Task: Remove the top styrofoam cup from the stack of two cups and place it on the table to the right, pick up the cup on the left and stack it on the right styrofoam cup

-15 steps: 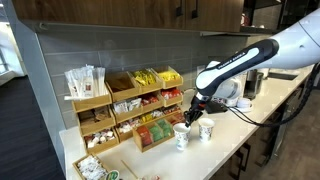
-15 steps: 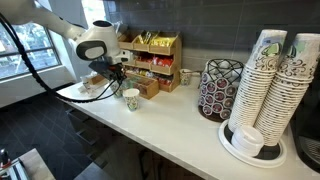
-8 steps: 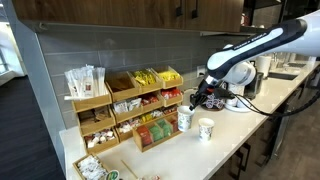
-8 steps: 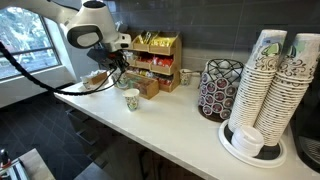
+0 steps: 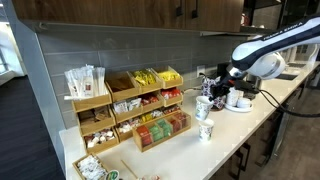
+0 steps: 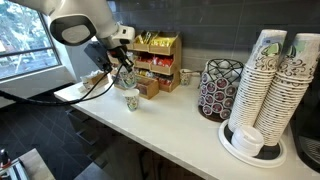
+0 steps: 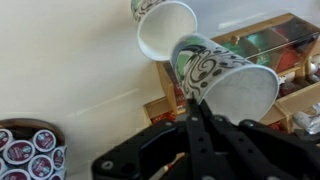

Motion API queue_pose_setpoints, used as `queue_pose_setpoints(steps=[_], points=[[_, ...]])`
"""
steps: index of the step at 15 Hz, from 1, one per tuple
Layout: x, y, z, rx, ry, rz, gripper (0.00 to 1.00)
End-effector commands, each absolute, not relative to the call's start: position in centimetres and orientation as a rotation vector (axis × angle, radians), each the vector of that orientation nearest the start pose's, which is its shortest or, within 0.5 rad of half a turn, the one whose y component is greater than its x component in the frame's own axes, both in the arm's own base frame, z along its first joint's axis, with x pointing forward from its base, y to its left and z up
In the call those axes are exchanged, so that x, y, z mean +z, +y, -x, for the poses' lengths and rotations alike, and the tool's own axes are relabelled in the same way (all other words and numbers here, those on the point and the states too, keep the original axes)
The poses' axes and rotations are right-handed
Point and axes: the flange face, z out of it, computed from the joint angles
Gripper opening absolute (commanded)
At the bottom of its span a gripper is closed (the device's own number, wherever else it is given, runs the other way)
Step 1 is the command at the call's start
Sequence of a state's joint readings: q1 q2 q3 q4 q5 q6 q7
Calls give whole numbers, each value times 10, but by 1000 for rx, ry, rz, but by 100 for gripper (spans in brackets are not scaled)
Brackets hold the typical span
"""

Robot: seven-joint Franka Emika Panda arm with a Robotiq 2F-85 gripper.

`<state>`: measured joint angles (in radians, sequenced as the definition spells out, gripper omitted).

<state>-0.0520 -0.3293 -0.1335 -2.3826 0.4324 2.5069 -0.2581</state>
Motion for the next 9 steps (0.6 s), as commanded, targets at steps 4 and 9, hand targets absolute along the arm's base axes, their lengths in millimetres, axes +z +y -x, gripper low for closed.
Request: queue_pose_setpoints(steps=[4, 9], points=[[469, -108, -452, -682, 471, 2746, 1], [461, -109, -451, -653, 511, 2744, 1]])
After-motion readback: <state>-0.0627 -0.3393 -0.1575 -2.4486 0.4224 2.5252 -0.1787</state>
